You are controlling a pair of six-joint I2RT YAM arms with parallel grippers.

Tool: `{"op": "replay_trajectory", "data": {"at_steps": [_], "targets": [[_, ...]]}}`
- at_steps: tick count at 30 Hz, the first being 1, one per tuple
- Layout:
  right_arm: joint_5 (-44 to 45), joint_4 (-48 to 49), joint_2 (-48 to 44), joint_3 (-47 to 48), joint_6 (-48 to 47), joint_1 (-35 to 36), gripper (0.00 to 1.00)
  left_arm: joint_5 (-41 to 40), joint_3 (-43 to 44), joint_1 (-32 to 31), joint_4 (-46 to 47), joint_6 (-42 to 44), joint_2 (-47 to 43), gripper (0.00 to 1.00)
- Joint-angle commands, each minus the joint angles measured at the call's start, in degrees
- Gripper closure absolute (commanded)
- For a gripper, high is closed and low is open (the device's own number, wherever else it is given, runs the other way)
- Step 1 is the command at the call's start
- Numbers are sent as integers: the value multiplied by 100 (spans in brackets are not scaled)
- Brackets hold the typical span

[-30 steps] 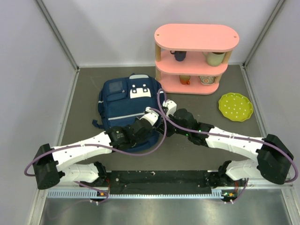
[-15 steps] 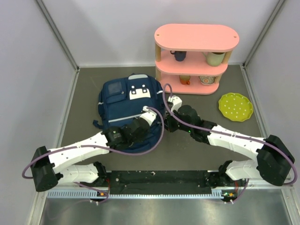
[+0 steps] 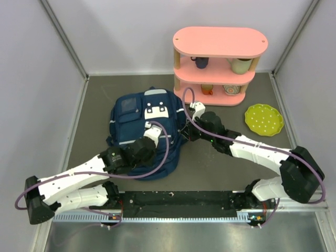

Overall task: Pack the student bag
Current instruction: Zip the student bag at the center of the board.

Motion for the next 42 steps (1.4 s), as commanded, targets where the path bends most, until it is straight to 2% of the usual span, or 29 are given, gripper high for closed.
{"op": "replay_trajectory", "data": {"at_steps": [1, 7, 11, 19, 20, 21, 22, 23, 24, 26, 27, 30, 31, 35, 39, 40, 41, 42], "targets": [[619, 472, 250, 358, -243, -310, 100, 410, -218, -20, -882, -952, -606, 100], [777, 911, 864, 657, -208, -380, 100, 560, -385, -20, -830, -1119, -1073, 100], [786, 965, 1146, 929, -191, -485, 100, 533, -359, -20, -742, -1014, -898, 100], [672, 790, 1006, 842, -121, -538, 100, 867, -166, -20, -365, -803, -484, 100], [559, 745, 980, 816, -103, -547, 99, 859, -131, -20, -329, -838, -467, 95], [523, 649, 927, 824, -59, -573, 90, 858, -105, -20, -311, -838, -449, 86], [514, 553, 901, 833, -15, -582, 84, 841, -78, -20, -285, -838, -457, 67], [496, 299, 866, 876, 81, -617, 78, 806, -17, -20, -294, -812, -466, 57], [452, 175, 805, 903, 143, -670, 69, 754, 18, -20, -311, -812, -484, 49], [356, -149, 708, 929, 379, -854, 59, 535, 115, -20, -364, -785, -571, 33], [181, -221, 664, 947, 459, -951, 41, 420, 150, -20, -373, -776, -615, 29], [-259, -519, 418, 947, 784, -1267, 24, 60, 335, -20, -408, -768, -826, 18], [-425, -555, 330, 947, 898, -1372, 22, -54, 387, -20, -417, -768, -879, 1], [-1662, -600, 241, 886, 1609, -1917, 17, -845, 633, -11, -399, -759, -1309, 2], [-1947, -1004, 294, 974, 1716, -1927, 10, -1986, 660, 287, -513, -610, -1354, 1], [-1965, -969, 268, 869, 1777, -1918, 9, -1989, 686, 462, -548, -566, -1258, 1], [-1948, -934, 198, 807, 1882, -1901, 8, -1859, 687, 1012, -531, -470, -1231, 1], [-1939, -890, 137, 746, 1944, -1892, 7, -1379, 687, 1409, -435, -408, -1196, 1]]}}
